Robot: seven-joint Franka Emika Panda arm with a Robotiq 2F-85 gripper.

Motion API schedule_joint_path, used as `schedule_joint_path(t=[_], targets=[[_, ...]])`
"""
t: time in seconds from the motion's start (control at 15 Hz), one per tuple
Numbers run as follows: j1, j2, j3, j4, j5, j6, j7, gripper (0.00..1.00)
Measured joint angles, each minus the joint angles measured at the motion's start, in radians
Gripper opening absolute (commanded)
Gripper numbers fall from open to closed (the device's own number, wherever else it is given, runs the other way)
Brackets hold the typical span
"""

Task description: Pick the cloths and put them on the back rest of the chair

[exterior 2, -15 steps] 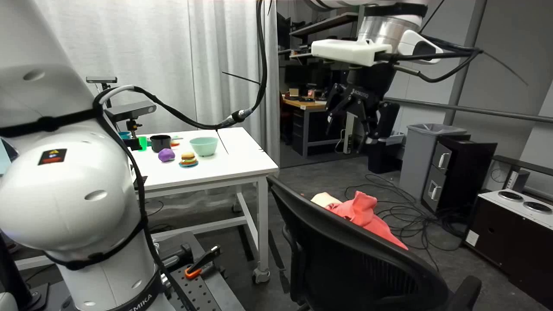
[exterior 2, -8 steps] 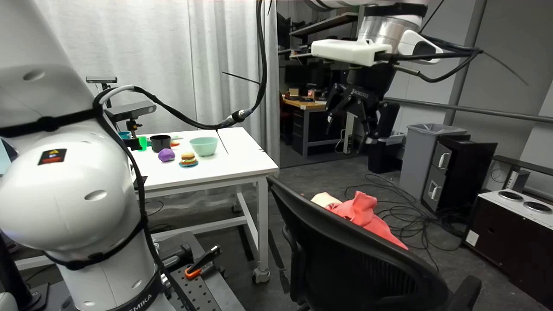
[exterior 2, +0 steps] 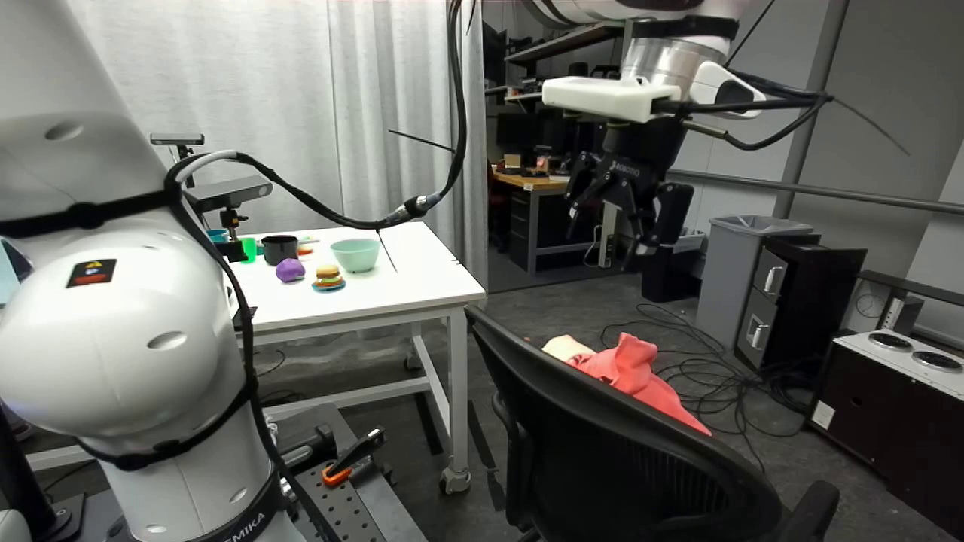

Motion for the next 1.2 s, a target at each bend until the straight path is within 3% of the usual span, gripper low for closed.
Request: schedule_joint_path(t=[0.4, 1.2], targets=[[0.0, 0.115, 0.039, 0.027, -0.001, 0.085, -0.026, 1.0], [0.0, 0.339, 0.046, 0.182, 0.001, 0.187, -0.195, 1.0]])
